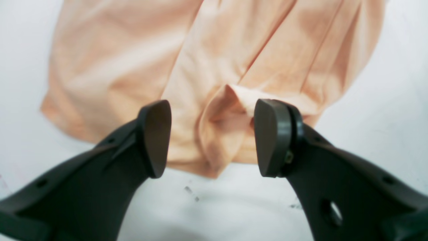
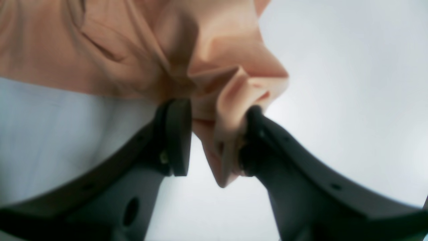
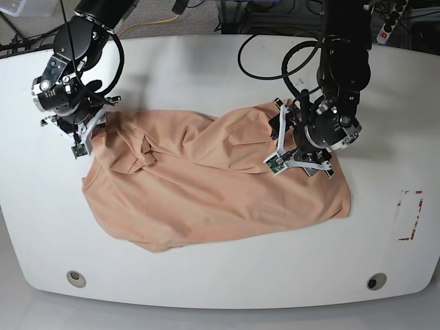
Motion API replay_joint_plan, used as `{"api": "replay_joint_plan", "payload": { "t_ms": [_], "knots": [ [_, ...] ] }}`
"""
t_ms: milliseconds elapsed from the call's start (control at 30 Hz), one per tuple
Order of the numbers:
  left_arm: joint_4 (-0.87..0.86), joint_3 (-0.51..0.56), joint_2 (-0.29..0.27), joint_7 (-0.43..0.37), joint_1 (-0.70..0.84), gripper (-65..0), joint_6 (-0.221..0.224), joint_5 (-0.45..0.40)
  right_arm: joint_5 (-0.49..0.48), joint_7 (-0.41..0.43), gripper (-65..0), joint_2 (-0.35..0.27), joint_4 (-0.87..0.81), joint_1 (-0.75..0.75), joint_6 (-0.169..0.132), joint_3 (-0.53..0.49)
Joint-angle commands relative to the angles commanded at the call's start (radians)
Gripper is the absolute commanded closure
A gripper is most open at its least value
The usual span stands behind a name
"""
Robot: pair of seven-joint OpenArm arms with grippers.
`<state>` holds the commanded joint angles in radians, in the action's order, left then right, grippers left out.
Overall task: Fold the T-shirt properly
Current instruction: 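Move the left gripper onto the shirt and pinch the fabric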
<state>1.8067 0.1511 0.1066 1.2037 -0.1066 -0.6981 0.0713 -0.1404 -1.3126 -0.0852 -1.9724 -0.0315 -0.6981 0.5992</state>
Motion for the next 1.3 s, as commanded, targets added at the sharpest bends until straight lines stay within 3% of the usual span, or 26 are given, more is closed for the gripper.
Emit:
{"api": "replay_joint_plan", "payload": {
  "t_ms": [267, 433, 600, 733, 1300],
  "knots": [
    [-0.069, 0.049, 0.005, 0.0, -0.011, -36.9, 0.0, 0.008, 0.0, 0.0, -23.1, 0.002, 0.0, 0.0, 0.0, 0.003],
    [-0.068, 0.091, 0.009, 0.002, -0.014, -36.9, 0.0, 0.144, 0.0, 0.0, -23.1, 0.003, 0.0, 0.002, 0.0, 0.003],
    [-0.069, 0.133, 0.057, 0.051, -0.049, -36.8, 0.0, 0.255, 0.0, 0.0, -23.1, 0.003, 0.0, 0.002, 0.0, 0.003],
    [-0.075, 0.17, 0.078, 0.06, -0.063, -36.8, 0.0, 0.258, 0.0, 0.0, -23.1, 0.003, 0.0, 0.002, 0.0, 0.003],
    [-0.256, 0.224, 0.074, 0.035, -0.129, -36.5, 0.0, 0.258, 0.0, 0.0, -23.1, 0.046, 0.0, 0.003, 0.0, 0.003]
  ]
}}
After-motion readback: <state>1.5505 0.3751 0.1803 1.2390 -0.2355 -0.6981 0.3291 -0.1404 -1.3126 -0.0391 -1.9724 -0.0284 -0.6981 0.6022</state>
